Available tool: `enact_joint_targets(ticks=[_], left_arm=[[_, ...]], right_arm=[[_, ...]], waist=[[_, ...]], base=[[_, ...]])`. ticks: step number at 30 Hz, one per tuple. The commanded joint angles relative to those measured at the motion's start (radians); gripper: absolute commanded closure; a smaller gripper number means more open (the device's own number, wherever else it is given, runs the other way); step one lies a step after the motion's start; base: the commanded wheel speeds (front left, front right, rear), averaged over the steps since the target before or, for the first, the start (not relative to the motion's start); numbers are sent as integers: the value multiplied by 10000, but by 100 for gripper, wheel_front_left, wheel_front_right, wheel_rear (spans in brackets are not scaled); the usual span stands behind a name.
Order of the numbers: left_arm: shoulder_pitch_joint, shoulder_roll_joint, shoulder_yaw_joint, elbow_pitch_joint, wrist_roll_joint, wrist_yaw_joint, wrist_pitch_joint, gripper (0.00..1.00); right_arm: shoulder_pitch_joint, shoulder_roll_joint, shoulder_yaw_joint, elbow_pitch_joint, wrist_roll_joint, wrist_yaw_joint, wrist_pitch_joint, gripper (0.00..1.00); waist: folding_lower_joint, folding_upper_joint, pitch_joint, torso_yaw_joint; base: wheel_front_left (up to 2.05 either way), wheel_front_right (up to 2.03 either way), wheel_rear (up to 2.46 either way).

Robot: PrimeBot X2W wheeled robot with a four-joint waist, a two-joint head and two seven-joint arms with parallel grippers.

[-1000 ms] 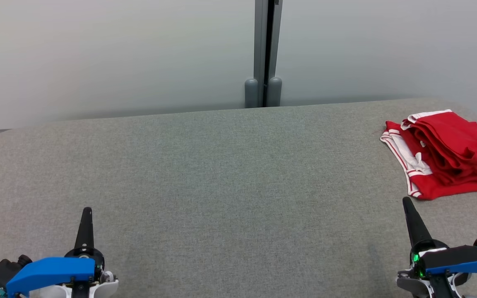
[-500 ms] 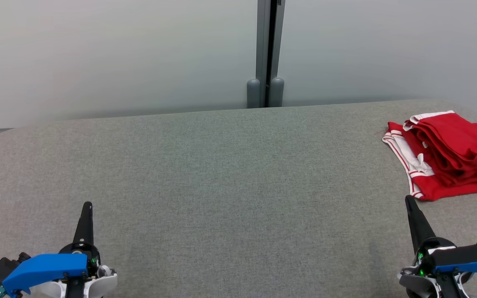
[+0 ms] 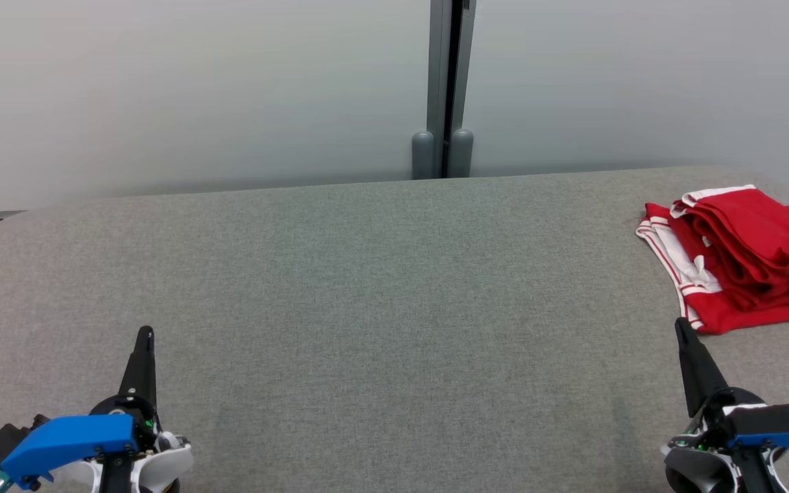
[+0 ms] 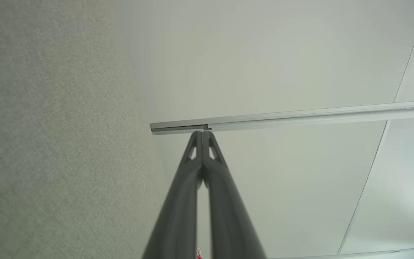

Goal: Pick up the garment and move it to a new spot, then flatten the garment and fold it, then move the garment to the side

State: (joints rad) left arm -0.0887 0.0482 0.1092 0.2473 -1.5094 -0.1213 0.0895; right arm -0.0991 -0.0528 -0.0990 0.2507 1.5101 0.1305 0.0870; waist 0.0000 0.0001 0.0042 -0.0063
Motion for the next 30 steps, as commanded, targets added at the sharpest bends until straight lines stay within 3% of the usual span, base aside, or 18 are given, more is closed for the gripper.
enact_joint_targets(ticks=[1,12,30], left_arm=[[-181,34,30,-41,-229,-83,79,100],[-275,32,68,-26,-1069,-154,283,100],[-259,33,64,-26,-1047,-116,290,100]], right_arm=[[-116,12,-54,-62,254,4,96,100],[-150,18,-166,-80,1074,4,301,100],[-134,25,-169,-78,1044,4,302,100]], waist=[[0,-1,-1,8],[0,-1,-11,62],[0,-1,-11,63]], base=[[0,0,0],[0,0,0],[0,0,0]])
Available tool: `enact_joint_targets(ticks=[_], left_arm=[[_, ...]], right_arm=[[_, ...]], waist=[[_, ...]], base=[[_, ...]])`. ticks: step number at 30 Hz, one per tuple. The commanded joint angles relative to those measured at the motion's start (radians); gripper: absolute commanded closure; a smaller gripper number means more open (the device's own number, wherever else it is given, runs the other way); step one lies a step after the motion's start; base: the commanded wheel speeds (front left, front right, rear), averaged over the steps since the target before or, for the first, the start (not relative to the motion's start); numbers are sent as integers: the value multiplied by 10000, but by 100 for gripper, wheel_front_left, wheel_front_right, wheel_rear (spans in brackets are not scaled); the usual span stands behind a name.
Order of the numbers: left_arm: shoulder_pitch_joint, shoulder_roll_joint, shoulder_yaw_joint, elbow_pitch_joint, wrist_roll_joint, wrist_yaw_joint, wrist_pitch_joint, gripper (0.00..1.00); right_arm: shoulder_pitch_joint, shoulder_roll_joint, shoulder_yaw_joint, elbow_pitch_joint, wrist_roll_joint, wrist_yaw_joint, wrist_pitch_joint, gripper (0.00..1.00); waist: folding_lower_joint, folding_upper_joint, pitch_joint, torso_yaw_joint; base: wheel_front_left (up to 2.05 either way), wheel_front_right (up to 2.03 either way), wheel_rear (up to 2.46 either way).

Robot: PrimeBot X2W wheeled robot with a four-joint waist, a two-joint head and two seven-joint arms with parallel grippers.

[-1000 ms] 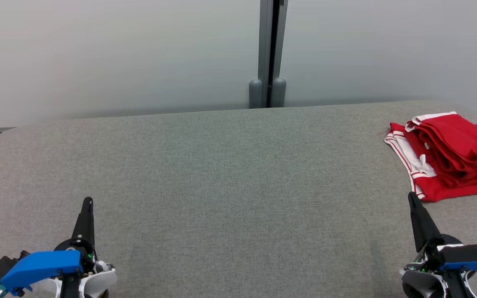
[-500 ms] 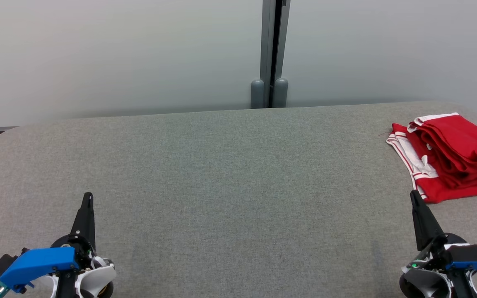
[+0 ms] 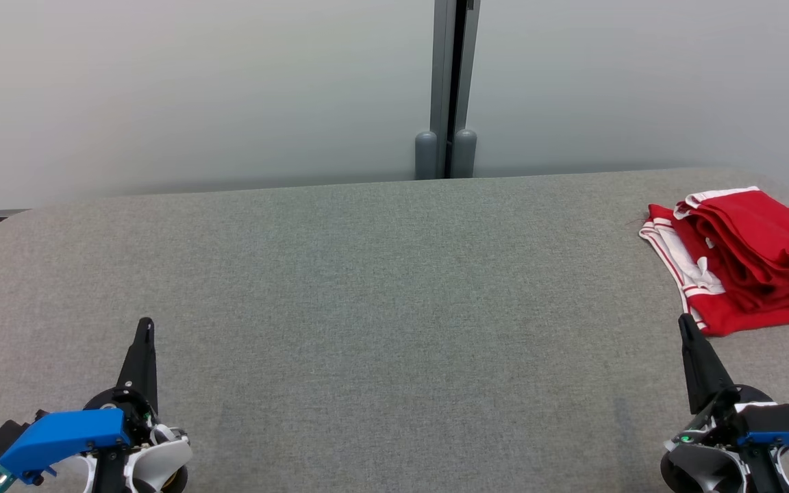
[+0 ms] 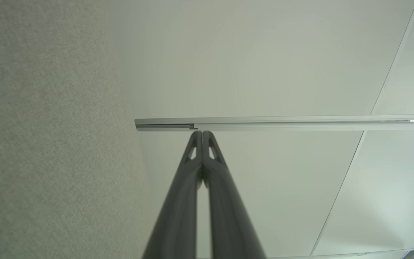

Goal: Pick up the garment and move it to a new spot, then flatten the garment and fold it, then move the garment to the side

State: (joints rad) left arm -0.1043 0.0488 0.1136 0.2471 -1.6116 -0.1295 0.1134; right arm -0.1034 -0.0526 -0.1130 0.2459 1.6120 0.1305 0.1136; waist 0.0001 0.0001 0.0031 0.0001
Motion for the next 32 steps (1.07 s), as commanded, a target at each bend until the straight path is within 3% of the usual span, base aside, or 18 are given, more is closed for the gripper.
enact_joint_targets(ticks=[1,32], left_arm=[[-103,27,20,-24,-25,-34,51,100],[-103,27,18,-26,-26,-34,49,100]], right_arm=[[-91,24,-30,-30,25,4,36,100],[-92,28,-37,-30,17,4,35,100]], waist=[[-1,-1,0,-1],[-1,-1,0,-1]], base=[[0,0,0],[0,0,0]])
